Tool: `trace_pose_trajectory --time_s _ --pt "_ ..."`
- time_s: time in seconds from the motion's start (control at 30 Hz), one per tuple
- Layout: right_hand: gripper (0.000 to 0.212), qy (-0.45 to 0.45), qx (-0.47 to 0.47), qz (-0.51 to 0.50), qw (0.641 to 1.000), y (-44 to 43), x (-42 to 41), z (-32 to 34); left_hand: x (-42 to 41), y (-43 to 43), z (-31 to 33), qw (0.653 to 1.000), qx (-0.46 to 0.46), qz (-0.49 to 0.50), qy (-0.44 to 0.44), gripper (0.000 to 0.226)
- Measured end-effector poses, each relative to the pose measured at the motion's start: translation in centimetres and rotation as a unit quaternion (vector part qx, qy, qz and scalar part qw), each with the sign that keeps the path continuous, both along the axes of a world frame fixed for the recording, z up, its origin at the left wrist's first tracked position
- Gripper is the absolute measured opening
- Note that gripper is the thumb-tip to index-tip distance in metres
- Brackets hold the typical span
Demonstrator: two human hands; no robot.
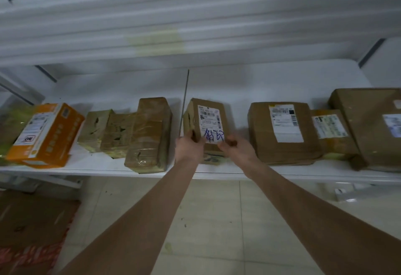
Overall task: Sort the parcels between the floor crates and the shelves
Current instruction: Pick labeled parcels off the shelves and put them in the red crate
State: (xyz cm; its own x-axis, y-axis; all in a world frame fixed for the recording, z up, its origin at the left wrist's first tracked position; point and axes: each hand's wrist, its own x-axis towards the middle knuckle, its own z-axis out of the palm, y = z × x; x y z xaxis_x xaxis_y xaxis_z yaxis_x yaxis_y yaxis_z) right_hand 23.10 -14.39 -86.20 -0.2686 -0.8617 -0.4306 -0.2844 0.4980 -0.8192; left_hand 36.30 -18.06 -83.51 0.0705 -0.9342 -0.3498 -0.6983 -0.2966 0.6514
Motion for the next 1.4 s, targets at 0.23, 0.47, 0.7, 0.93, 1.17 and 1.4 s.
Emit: trace_pose_trajectory --time_s 0.23,0.47,0.7,0.93,1.17,1.4 --pt "0.072 0.182 -0.016 0.053 0.982 1.3 -1.4 2.4 -1.2 2.3 0.7 0.988 -0.040 0.054 0.141 0.041" --pt "0.056 0.333 0.000 0.068 0.941 2.8 -2.9 2.6 -3.2 3.2 0.6 0.987 -0.012 0.035 0.155 0.041" --pt "0.046 0.350 0.001 0.122 0.929 3.8 -3.7 2.2 -3.2 4.0 -0.3 0.977 0.034 0.078 0.195 0.023" --pt "0.046 0.356 -0.029 0.121 0.926 3.4 -4.0 1.6 -3.5 3.5 -0.8 0.971 0.018 0.082 0.223 0.032" --pt "0.045 0.392 -0.009 0.157 0.906 3.7 -4.7 0.8 -5.1 2.9 -0.9 0.977 0.088 0.005 0.194 0.048" --pt "0.061 0.391 -0.014 0.163 0.906 3.7 -3.0 1.8 -3.4 3.7 -0.1 0.997 0.044 -0.041 0.050 0.066"
